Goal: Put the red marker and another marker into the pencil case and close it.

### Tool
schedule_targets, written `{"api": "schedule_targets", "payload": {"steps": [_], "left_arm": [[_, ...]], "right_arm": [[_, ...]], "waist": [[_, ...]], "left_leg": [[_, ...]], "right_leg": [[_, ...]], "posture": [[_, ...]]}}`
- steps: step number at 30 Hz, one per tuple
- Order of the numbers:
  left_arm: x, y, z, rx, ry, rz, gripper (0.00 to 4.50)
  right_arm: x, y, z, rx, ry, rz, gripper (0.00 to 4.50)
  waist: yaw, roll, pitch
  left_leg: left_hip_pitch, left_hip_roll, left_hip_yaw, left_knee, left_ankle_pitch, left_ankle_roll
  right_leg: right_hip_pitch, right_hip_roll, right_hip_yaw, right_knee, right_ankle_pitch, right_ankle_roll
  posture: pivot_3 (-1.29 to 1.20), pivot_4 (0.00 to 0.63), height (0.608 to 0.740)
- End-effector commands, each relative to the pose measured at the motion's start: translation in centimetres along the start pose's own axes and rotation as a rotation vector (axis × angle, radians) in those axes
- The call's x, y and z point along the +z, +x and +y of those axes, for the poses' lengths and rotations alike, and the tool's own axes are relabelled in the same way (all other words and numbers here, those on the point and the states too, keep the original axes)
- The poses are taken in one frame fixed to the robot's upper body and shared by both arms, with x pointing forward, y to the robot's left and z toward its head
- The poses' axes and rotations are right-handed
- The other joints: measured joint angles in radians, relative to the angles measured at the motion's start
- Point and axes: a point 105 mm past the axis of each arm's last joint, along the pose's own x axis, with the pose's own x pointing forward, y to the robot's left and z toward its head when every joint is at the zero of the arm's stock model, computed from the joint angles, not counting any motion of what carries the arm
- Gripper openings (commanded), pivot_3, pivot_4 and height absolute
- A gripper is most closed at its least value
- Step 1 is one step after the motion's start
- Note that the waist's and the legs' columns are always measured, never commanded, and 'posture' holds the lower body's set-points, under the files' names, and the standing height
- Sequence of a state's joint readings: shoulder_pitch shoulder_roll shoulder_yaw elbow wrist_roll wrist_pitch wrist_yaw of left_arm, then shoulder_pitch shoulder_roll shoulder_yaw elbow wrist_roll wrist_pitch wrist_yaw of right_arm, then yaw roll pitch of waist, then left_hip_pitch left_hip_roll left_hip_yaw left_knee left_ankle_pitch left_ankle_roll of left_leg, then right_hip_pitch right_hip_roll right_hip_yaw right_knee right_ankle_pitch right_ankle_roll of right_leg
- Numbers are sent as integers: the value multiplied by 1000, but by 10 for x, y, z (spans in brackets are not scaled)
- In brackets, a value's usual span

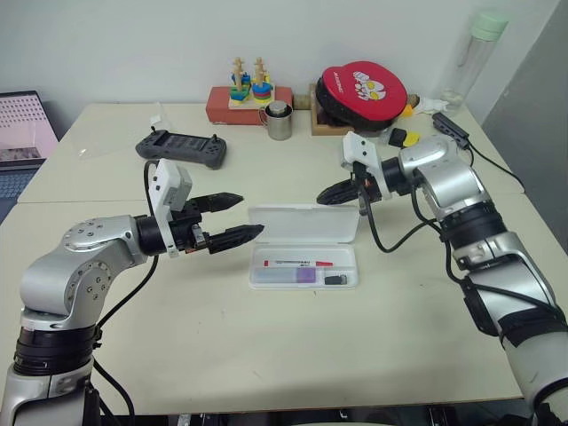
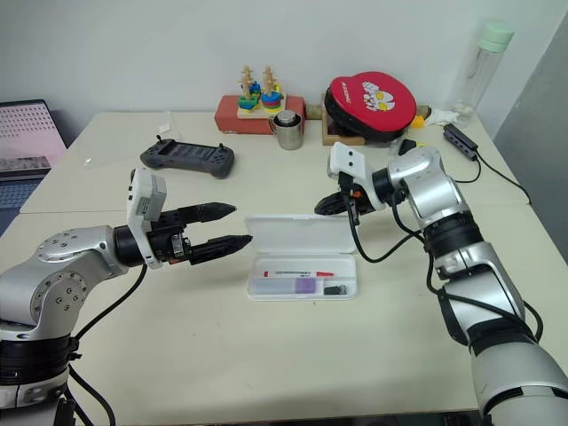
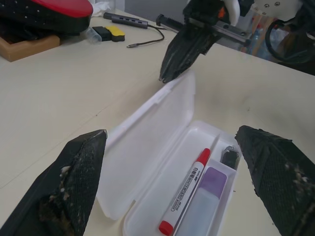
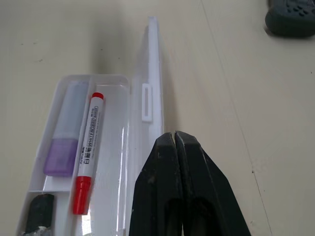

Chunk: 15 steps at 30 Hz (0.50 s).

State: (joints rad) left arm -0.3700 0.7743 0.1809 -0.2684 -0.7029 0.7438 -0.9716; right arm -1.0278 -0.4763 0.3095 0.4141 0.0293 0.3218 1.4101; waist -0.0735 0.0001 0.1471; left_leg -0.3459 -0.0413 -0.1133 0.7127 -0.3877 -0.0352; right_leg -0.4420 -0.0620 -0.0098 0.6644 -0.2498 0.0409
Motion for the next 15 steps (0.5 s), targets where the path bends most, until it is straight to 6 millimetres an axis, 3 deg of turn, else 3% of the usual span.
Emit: {"api": "schedule_targets", "payload": {"steps": [1, 10, 15], "left_arm": [[8, -2, -4, -17, 31, 0, 4500], [4, -2, -8, -45, 26, 31, 4500], [4, 1, -7, -55, 27, 35, 4500]], "right_arm": [[-22, 17, 28, 85, 8, 83, 39], [-54, 35, 59, 139, 26, 200, 39], [-71, 34, 62, 120, 18, 280, 39]], "waist": [[1, 0, 0], [11, 0, 0], [17, -1, -1]], "left_leg": [[0, 0, 0, 0, 0, 0], [0, 0, 1, 0, 0, 0], [1, 0, 1, 0, 0, 0]], "right_leg": [[0, 0, 0, 0, 0, 0], [-1, 0, 0, 0, 0, 0], [1, 0, 0, 0, 0, 0]], "posture": [[0, 150, 740], [0, 150, 740], [0, 150, 740]]}}
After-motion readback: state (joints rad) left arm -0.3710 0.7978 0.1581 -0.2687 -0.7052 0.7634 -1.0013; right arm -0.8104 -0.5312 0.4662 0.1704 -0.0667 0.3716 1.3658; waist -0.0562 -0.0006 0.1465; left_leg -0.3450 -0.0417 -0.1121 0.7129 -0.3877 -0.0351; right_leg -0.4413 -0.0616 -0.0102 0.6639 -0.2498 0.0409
